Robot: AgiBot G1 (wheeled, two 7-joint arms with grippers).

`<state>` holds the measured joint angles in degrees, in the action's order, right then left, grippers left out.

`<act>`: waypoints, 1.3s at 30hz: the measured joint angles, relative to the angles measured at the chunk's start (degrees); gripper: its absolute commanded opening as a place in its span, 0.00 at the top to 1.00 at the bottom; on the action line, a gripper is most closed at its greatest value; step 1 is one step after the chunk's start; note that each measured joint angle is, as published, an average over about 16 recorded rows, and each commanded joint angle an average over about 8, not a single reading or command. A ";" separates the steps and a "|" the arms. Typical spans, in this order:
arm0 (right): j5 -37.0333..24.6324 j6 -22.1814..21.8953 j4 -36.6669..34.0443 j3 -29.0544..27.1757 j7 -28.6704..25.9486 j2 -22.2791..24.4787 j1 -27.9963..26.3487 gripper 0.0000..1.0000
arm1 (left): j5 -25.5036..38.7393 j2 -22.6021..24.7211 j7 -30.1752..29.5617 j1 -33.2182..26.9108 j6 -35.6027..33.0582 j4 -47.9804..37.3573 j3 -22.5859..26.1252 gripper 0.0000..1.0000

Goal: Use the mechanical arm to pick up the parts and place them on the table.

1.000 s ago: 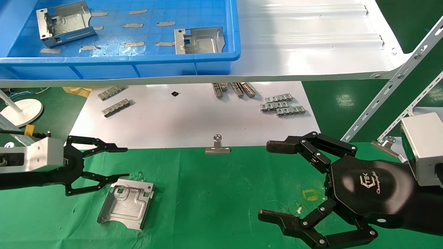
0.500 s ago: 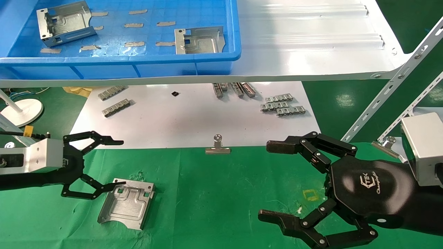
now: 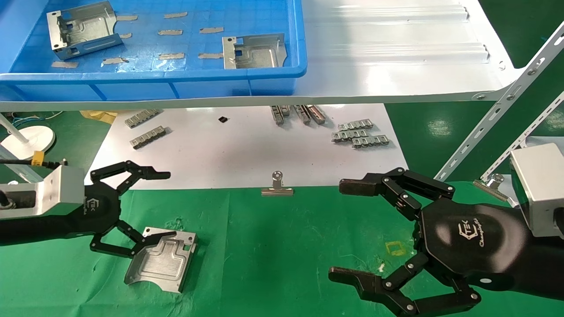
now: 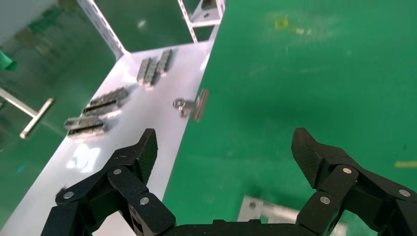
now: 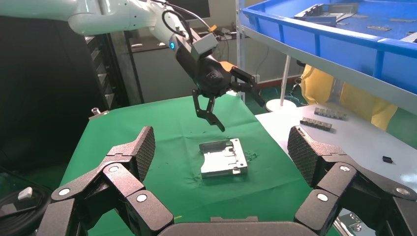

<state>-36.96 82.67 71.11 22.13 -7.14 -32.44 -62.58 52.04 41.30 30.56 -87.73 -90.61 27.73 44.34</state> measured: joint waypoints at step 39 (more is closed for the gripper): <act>0.00 0.00 0.00 0.00 0.00 0.00 0.00 0.00 | -8.38 -5.17 -34.01 21.54 4.05 37.76 -23.32 0.00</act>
<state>-36.96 82.67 71.11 22.14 -7.14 -32.44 -62.59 43.66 36.13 -3.46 -66.18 -86.56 65.48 21.02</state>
